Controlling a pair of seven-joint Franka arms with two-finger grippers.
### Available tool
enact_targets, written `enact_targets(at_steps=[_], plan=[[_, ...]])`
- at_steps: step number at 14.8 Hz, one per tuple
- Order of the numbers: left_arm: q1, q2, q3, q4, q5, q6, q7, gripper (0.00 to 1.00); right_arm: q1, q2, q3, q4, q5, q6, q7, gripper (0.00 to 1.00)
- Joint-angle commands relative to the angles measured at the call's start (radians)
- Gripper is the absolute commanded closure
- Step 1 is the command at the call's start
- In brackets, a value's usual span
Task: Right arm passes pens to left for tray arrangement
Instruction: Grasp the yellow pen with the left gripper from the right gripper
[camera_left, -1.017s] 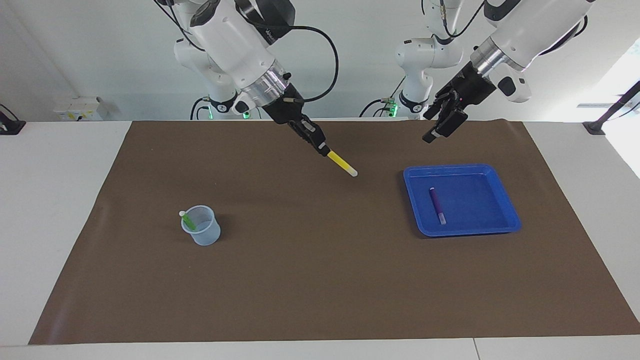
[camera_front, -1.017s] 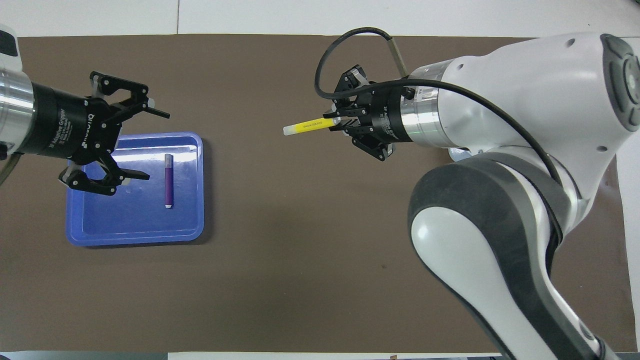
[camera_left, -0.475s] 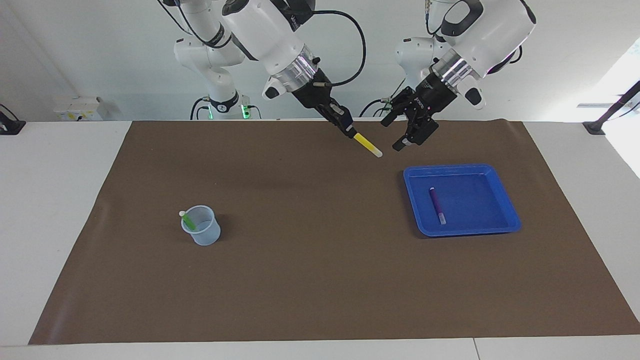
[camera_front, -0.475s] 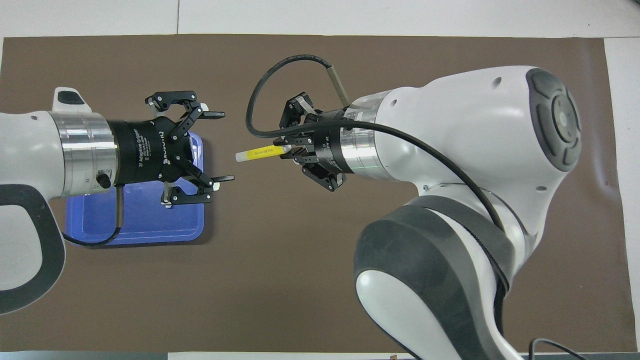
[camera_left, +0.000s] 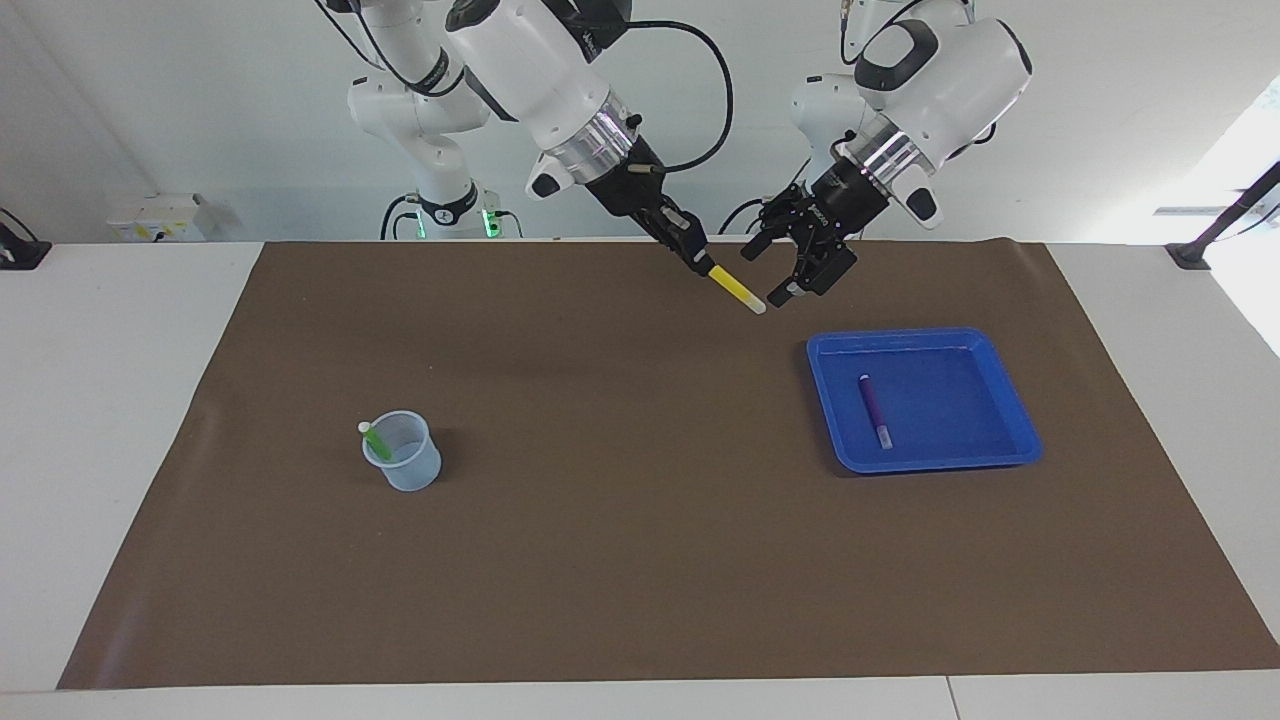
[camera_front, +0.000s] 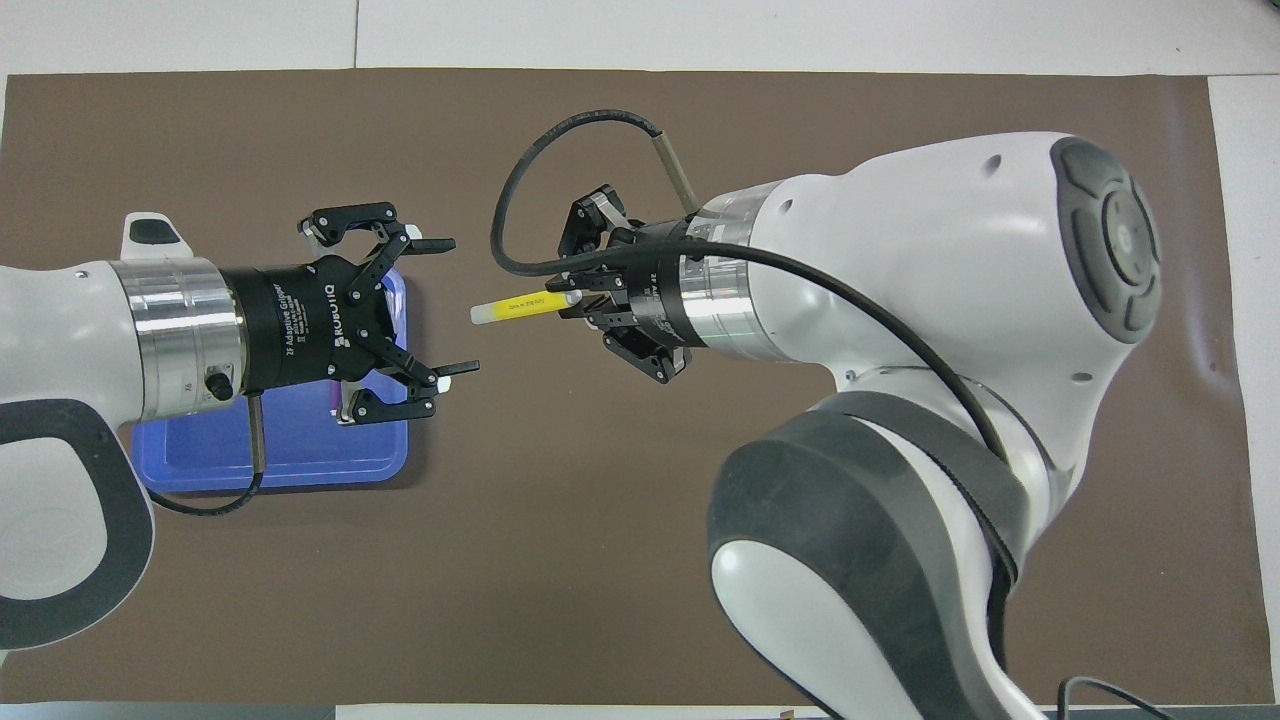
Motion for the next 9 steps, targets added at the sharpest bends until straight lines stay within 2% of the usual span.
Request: enact_targets(at_steps=[1,6,9], plan=[[-0.039,-0.02,0.013,-0.044,-0.026,0.063,0.015,0.0,0.0,0.014,0.029,0.017,-0.006,0.012,0.018,1.0],[-0.058,-0.015,0.014,-0.05,-0.032,0.086,0.018,0.0,0.0,0.014,0.029,0.017,-0.008,0.012,0.017,1.0],[-0.048,-0.023,0.016,-0.049,-0.032,0.037,0.05,0.1,0.0,0.014,0.029,0.019,-0.014,0.012,0.014,1.0]])
